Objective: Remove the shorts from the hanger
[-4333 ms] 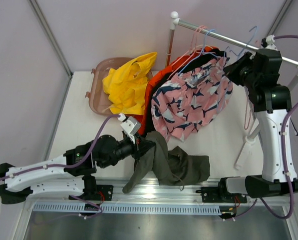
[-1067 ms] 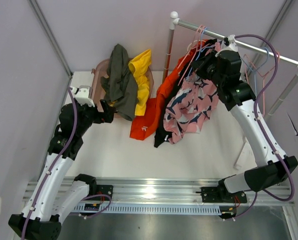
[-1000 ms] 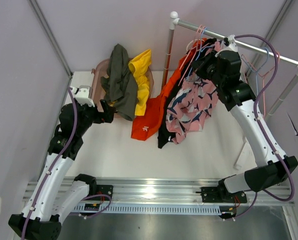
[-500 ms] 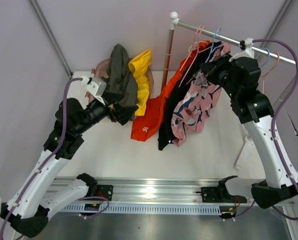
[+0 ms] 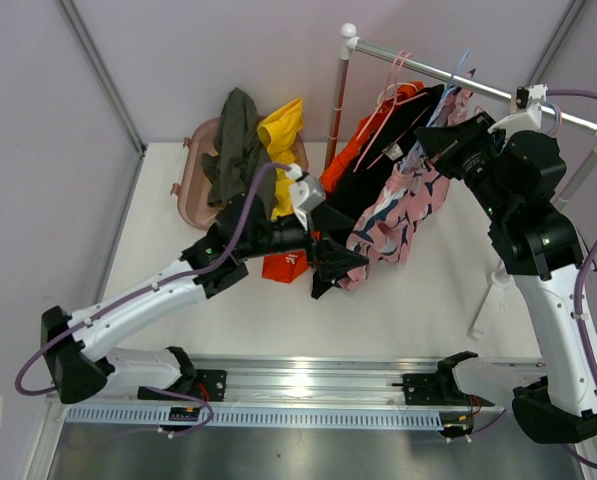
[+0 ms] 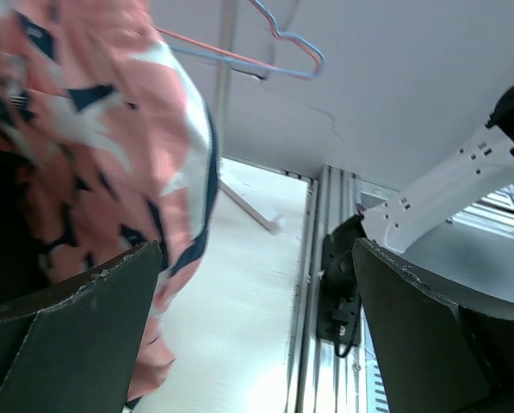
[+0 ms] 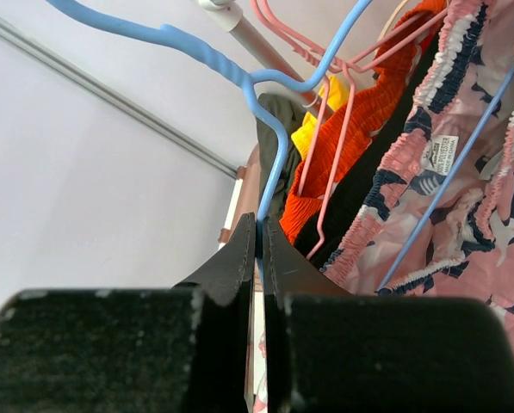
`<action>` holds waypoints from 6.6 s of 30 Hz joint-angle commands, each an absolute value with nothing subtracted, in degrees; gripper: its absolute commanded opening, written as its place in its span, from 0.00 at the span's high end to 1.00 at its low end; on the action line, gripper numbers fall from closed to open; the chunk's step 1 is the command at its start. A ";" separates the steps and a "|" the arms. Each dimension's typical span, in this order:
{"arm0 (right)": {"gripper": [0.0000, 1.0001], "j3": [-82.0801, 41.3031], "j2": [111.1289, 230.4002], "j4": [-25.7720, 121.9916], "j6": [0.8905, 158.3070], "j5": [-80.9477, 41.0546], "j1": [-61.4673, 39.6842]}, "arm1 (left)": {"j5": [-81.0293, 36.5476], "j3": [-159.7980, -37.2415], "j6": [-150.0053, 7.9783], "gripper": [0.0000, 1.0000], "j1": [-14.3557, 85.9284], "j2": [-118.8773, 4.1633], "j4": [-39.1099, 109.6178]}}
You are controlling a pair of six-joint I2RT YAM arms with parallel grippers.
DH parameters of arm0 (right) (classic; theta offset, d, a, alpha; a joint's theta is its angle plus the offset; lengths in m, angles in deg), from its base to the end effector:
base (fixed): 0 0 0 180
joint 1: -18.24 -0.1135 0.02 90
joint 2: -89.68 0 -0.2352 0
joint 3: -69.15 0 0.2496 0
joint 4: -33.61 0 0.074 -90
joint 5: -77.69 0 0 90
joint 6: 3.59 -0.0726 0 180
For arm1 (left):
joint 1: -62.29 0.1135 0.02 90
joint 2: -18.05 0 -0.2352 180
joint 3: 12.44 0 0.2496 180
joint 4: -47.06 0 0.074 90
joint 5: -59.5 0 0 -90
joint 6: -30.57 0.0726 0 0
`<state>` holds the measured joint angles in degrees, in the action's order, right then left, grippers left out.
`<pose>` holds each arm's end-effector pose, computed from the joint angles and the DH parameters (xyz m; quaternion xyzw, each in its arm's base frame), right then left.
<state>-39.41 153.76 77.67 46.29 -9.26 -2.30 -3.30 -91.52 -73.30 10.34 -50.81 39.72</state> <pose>0.2278 0.0812 0.5010 0.1384 0.6908 0.3421 0.6218 0.1706 -0.2718 0.3841 0.3796 0.5776 -0.5187 0.5033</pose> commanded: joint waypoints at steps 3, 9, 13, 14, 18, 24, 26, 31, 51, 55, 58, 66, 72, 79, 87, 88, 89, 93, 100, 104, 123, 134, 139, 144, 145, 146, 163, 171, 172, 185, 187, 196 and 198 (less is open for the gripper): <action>1.00 -42.75 152.17 75.90 45.63 -10.55 -2.59 | -4.92 -93.15 -71.74 0.01 7.97 -55.33 47.47; 1.00 -42.31 151.12 76.78 45.46 -10.46 -2.59 | -5.54 -94.64 -71.92 0.01 7.88 -60.16 49.50; 1.00 -42.22 150.77 76.96 45.11 -10.55 -2.51 | -7.29 -95.96 -71.12 0.07 7.79 -62.28 48.97; 1.00 -42.23 150.77 76.96 45.19 -10.55 -2.59 | -7.39 -96.05 -70.95 0.15 7.79 -62.54 49.06; 1.00 -42.31 150.59 77.22 45.19 -10.37 -2.24 | -8.09 -95.96 -71.12 0.73 7.79 -63.25 49.67; 1.00 -42.40 151.03 77.48 45.37 -10.46 -0.66 | -9.75 -91.49 -71.30 1.00 7.18 -58.08 50.12; 1.00 -42.49 151.29 77.75 45.72 -10.46 0.73 | -12.64 -89.38 -70.78 1.00 5.78 -54.12 47.58; 1.00 -42.93 152.35 77.66 45.90 -13.34 5.57 | -18.81 -84.72 -68.58 1.00 -1.15 -44.46 42.12; 1.00 -46.45 159.12 78.19 44.31 -19.43 14.28 | -20.90 -80.22 -66.29 1.00 -20.30 -46.81 43.44; 1.00 -43.99 158.42 76.78 43.70 -19.86 14.28 | -30.13 -91.01 -62.26 1.00 -26.30 -52.08 37.73; 1.00 -42.41 157.80 76.43 43.87 -19.51 13.84 | -39.54 -99.70 -59.61 1.00 -28.85 -55.42 32.72; 1.00 -41.26 156.40 77.05 44.84 -19.07 13.67 | -61.24 -113.26 -44.87 1.00 -29.47 -61.83 18.22; 1.00 -39.86 156.22 76.34 44.75 -19.07 13.75 | -62.77 -115.56 -43.70 1.00 -29.91 -63.07 12.76; 1.00 -37.57 156.48 74.32 43.43 -18.99 12.79 | -63.20 -118.98 -39.92 1.00 -30.88 -68.78 10.83; 1.00 -41.08 157.80 76.52 45.37 -17.93 12.79 | -61.35 -112.58 -44.40 1.00 -32.11 -69.84 13.54; 1.00 -41.26 157.80 76.52 45.46 -18.10 13.05 | -60.83 -110.74 -45.27 1.00 -32.20 -69.84 14.68; 1.00 -41.69 157.89 76.69 45.46 -18.28 13.05 | -60.91 -108.55 -46.07 1.00 -32.20 -69.75 15.48; 1.00 -42.49 158.06 77.04 45.37 -18.72 13.23 | -62.31 -103.35 -49.76 1.00 -32.20 -70.10 18.20; 1.00 -44.16 156.58 78.89 44.06 -20.56 13.58 | -65.57 -96.93 -51.43 1.00 -30.97 -74.23 26.90; 1.00 -43.37 153.24 81.08 41.68 -23.11 12.88 | -63.47 -98.50 -51.96 1.00 -25.54 -76.43 29.46; 1.00 -45.03 142.77 90.58 29.81 -42.54 12.17 | -56.17 -113.36 -52.49 1.00 -9.52 -86.02 27.53; 1.00 -56.80 149.35 96.18 23.21 -49.23 12.43 | -59.06 -107.30 -52.75 1.00 -8.55 -81.97 26.91; 1.00 -53.49 150.86 107.62 29.81 -50.18 13.49 | -60.47 -104.23 -53.02 1.00 -8.99 -75.93 27.78; 1.00 -51.71 149.71 114.55 34.54 -49.05 13.84 | -63.37 -102.02 -51.18 1.00 -9.17 -72.22 27.88; 1.00 -51.72 149.80 117.88 37.34 -48.17 13.84 | -64.24 -101.94 -50.74 1.00 -9.17 -71.69 27.62; 1.00 -51.46 149.89 119.22 38.41 -47.82 13.93 | -65.38 -101.59 -49.78 1.00 -9.60 -70.30 27.44; 1.00 -80.39 161.23 117.95 27.20 -59.76 13.75 | -63.29 -95.87 -51.78 1.00 -8.91 -71.77 30.34; 1.00 -74.92 160.69 107.01 22.94 -58.72 15.42 | -62.14 -93.15 -54.77 1.00 -10.31 -70.38 28.76; 1.00 -75.53 161.05 107.80 26.18 -55.93 16.29 | -62.58 -92.28 -55.21 1.00 -11.53 -69.50 28.49; 1.00 -78.48 157.12 123.90 53.62 -13.81 17.71 | -71.45 -92.00 -58.91 1.00 -23.58 -55.26 17.25; 1.00 -75.20 156.04 124.33 54.07 -14.50 17.71 | -72.34 -93.49 -58.99 1.00 -24.81 -52.98 15.58; 1.00 -84.24 155.69 129.87 53.72 -19.32 17.62 | -72.68 -90.86 -58.99 1.00 -25.17 -46.72 18.56; 1.00 -84.24 155.25 130.04 53.19 -20.39 17.53 | -72.78 -91.04 -58.99 1.00 -25.17 -47.51 18.65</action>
